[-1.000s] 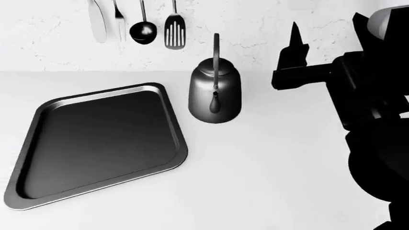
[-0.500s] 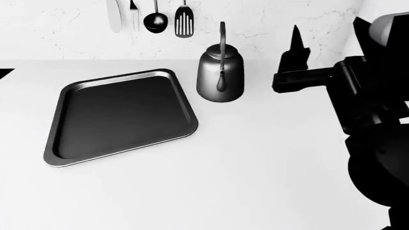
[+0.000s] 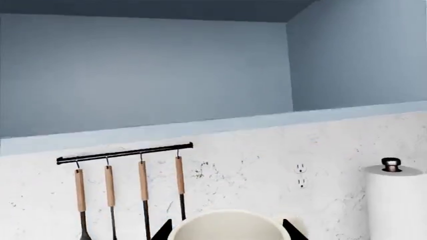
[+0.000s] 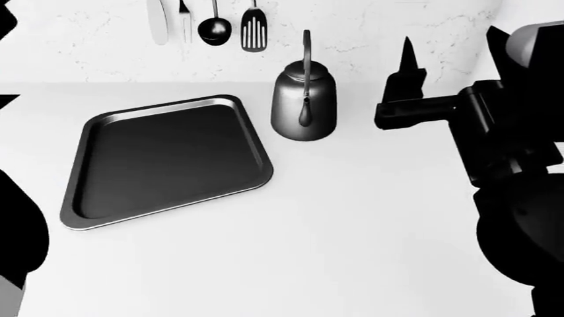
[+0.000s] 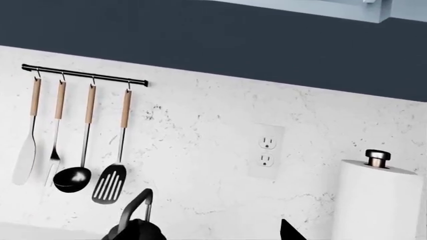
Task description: Pick the kettle from the counter and place it on the tray. Then pick the mug from the cabinet and place it on the tray. Then close the cabinet doors.
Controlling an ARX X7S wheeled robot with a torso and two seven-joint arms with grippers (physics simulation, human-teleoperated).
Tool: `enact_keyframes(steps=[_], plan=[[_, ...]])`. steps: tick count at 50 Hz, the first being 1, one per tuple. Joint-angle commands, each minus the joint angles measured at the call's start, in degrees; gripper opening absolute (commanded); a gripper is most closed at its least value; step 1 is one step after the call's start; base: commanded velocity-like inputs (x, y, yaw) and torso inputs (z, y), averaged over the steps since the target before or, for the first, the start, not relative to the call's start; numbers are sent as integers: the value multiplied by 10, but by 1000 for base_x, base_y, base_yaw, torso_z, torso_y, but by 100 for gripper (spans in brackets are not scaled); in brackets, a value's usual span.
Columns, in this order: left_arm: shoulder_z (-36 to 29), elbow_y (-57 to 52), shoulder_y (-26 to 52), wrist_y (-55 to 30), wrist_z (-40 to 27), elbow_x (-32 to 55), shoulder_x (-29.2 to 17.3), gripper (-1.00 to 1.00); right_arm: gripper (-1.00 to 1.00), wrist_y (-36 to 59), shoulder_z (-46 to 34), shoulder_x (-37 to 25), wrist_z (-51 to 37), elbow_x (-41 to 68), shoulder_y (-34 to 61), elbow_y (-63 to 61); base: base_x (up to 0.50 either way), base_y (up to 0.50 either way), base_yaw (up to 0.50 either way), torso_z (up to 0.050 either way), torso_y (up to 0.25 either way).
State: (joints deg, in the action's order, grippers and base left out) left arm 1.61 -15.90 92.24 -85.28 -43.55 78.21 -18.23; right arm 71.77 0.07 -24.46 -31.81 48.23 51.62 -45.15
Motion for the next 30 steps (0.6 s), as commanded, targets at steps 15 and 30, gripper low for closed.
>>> enact_keyframes(steps=[15, 30], plan=[[-172, 90, -200, 217, 185, -277, -99, -100, 100, -19, -23, -4, -2, -11, 0, 16, 0, 0, 0, 0, 0], [-237, 260, -205, 326, 206, -389, -69, -100, 100, -20, -17, -6, -5, -2, 1, 18, 0, 0, 0, 0, 0]])
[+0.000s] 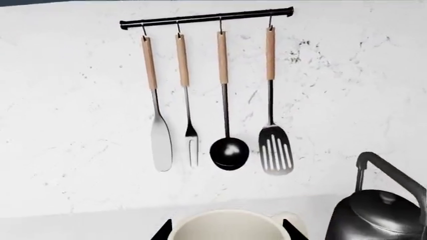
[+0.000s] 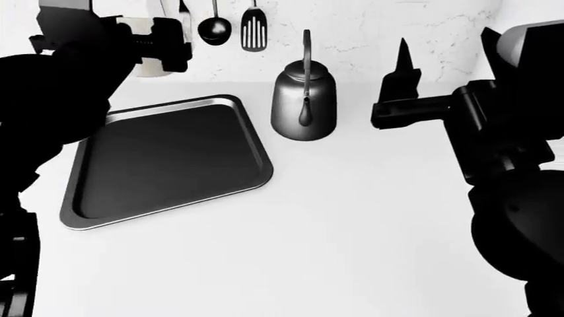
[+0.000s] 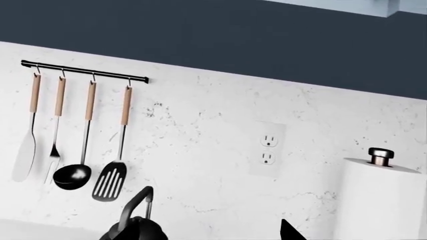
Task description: Pick the kettle from the counter and place it on the tray. Then pick the mug from the cabinet and place it on the tray. Then close the cabinet doors.
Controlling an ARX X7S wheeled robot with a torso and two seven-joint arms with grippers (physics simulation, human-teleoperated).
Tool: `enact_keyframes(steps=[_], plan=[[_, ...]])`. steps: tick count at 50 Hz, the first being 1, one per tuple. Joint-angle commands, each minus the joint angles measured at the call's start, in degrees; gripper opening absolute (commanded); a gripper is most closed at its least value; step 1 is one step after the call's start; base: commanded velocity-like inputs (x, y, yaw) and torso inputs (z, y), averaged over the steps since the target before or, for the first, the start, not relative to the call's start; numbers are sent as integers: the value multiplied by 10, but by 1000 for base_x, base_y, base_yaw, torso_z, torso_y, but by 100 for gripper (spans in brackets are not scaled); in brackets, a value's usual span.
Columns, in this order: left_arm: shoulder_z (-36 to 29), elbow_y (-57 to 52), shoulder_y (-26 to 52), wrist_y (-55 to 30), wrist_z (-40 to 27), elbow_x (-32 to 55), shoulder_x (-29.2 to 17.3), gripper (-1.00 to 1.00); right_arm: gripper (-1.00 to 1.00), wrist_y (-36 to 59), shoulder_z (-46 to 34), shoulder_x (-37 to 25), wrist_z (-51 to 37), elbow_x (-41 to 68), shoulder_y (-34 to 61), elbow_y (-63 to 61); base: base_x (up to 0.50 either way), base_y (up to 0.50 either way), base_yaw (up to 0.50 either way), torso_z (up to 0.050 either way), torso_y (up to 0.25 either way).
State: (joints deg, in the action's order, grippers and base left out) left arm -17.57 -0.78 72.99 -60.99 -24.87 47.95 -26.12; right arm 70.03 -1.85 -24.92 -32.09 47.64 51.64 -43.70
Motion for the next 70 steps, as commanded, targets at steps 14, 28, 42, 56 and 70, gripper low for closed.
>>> enact_keyframes(steps=[14, 28, 42, 56, 70], plan=[[-50, 240, -37, 173, 9, -142, 29, -100, 100, -7, -9, -7, -6, -2, 6, 6, 0, 0, 0, 0, 1], [-51, 228, -45, 165, 17, -132, 25, -100, 100, -16, -29, -17, -10, -16, 9, 1, 0, 407, 0, 0, 1], [-51, 174, -52, 140, 37, -103, 15, -100, 100, -2, -11, -13, -18, 5, 26, 8, 0, 409, 0, 0, 1], [-48, 91, -53, 98, 44, -67, -3, -100, 100, 197, 75, 18, -111, 182, 284, 98, 0, 0, 0, 1, 1], [-51, 90, -62, 100, 47, -64, -3, -100, 100, 172, 54, -11, -221, 330, 343, 173, 87, 0, 0, 0, 0]])
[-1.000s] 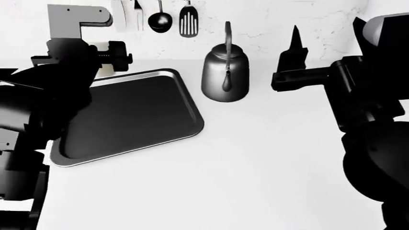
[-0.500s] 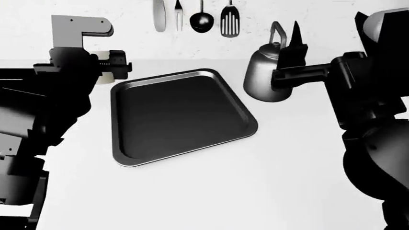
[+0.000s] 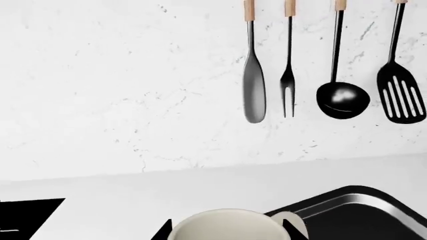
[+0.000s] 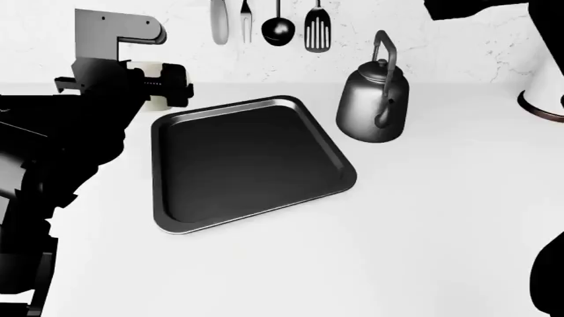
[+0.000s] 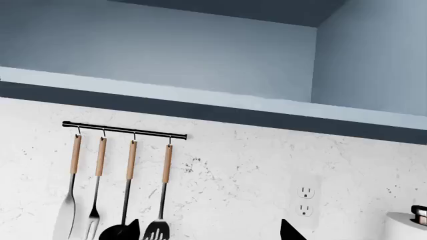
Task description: Pick the kettle from the counter and place it on the tray. Then pick the mug from the cabinet and place it on the tray. Then close the cabinet doors.
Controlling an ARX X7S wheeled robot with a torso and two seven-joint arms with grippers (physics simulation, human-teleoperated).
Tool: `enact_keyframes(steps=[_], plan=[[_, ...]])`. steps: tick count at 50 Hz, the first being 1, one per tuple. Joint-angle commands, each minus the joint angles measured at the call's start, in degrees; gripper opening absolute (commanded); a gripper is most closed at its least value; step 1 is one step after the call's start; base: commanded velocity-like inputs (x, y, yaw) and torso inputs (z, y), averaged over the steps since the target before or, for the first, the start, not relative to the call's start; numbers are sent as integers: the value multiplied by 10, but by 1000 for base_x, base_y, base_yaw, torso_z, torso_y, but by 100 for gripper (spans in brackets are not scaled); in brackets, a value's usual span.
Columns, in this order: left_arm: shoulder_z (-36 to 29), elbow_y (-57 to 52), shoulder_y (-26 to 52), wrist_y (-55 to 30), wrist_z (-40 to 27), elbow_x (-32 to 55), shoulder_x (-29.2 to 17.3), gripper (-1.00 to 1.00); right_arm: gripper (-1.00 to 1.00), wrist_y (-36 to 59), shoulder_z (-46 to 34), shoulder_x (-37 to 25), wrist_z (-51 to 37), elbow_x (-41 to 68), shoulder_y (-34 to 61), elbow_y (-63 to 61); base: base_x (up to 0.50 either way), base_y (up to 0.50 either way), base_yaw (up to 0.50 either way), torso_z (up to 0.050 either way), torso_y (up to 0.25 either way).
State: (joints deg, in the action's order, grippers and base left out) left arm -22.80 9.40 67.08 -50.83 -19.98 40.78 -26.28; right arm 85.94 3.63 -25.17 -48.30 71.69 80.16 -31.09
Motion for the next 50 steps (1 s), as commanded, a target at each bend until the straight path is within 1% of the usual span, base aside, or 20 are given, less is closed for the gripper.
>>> enact_keyframes(steps=[1, 13, 19, 28, 38, 42, 50], plan=[[1, -11, -3, -1, -2, 7, -2, -100, 100, 11, -3, -10, -59, 90, 58, 47, 500, 0, 0, 0, 0], [1, -16, -7, -2, -1, 11, -2, -100, 100, -12, -22, -24, -56, 88, 49, 45, 492, 0, 0, 0, 2], [-4, -36, -15, -1, 16, 21, -7, -100, 100, -24, -26, -29, -54, 83, 43, 41, 0, 0, 0, 0, 2], [-7, -103, -43, -7, 57, 59, -29, -100, 100, -36, -32, -33, -56, 82, 33, 37, 0, 0, 0, 0, 0], [5, -168, -85, -14, 63, 94, -52, -100, 100, -50, -41, -36, -52, 78, 22, 32, 0, 0, 0, 0, 1], [2, -171, -103, -3, 67, 91, -52, -100, 100, -56, -44, -38, -50, 75, 18, 31, 0, 0, 0, 0, 0], [2, -141, -138, 35, 79, 76, -46, -100, 100, -67, -50, -43, -42, 66, 7, 29, 0, 0, 0, 0, 0]])
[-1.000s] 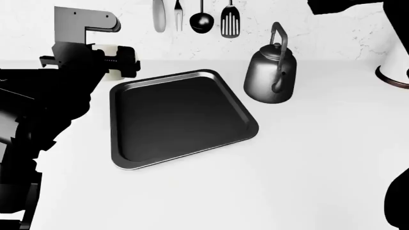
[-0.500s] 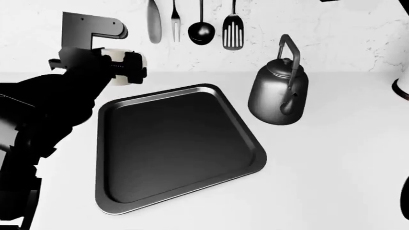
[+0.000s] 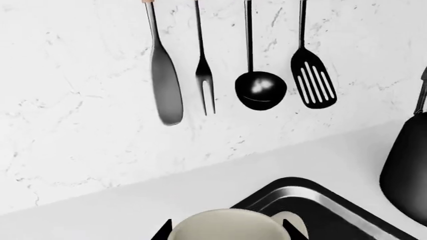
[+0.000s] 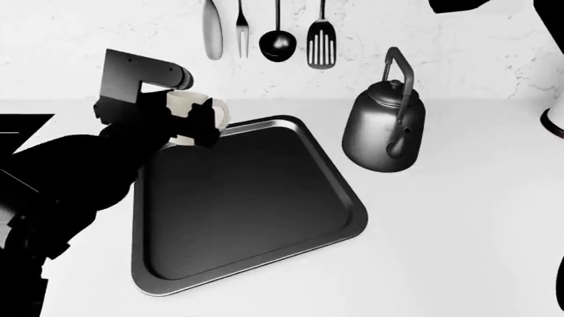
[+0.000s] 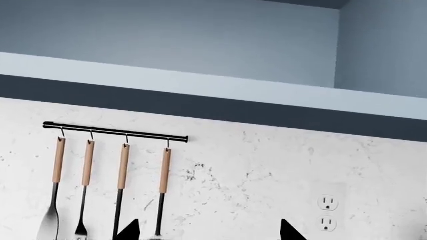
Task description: Pick the kettle from the counter and place it on the tray. Then pick the mug from the cabinet and place it on the tray. Then close the cabinet doors.
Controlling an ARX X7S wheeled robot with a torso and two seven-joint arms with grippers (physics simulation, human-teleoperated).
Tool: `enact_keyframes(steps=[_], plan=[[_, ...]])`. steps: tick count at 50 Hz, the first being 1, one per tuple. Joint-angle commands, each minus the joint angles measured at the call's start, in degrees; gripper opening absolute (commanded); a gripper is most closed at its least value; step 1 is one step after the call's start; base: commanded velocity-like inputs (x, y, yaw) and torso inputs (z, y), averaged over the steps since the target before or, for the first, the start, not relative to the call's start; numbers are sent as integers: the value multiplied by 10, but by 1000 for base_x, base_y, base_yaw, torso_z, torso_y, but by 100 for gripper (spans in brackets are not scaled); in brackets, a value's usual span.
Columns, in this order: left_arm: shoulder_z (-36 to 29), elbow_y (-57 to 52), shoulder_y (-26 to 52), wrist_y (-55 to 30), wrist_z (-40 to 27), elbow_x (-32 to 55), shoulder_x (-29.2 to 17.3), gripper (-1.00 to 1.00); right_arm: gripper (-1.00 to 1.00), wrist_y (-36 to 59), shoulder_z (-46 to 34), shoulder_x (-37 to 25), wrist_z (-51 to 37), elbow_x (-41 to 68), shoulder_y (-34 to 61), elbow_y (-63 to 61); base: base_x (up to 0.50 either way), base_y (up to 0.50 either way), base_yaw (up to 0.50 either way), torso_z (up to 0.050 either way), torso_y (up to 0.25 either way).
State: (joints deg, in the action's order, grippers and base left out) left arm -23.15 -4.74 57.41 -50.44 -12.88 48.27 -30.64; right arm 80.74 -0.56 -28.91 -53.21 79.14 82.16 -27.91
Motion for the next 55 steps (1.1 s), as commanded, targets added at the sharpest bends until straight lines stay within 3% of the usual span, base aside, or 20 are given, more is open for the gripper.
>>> enact_keyframes(steps=[1, 23, 24, 45, 55], plan=[[6, 0, -47, 34, 8, 2, -3, -100, 100, -17, -9, -6, 8, -10, -14, -3, 0, 0, 0, 0, 0], [18, 22, -80, 63, 19, 4, -8, -100, 100, -34, -30, -7, 13, -20, -18, -1, 0, 0, 0, 0, 0], [18, 24, -79, 64, 20, 4, -8, 100, 100, -34, -30, -7, 13, -20, -18, -1, 0, 0, 0, 0, 0], [35, 24, -67, 62, 17, 18, -13, 100, 100, -44, -38, -12, 9, -15, -18, 1, 0, 0, 0, 0, 0], [112, -63, -26, 48, -36, 89, -25, 100, 100, -20, -47, -3, -20, 27, -5, 37, 0, 0, 0, 0, 0]])
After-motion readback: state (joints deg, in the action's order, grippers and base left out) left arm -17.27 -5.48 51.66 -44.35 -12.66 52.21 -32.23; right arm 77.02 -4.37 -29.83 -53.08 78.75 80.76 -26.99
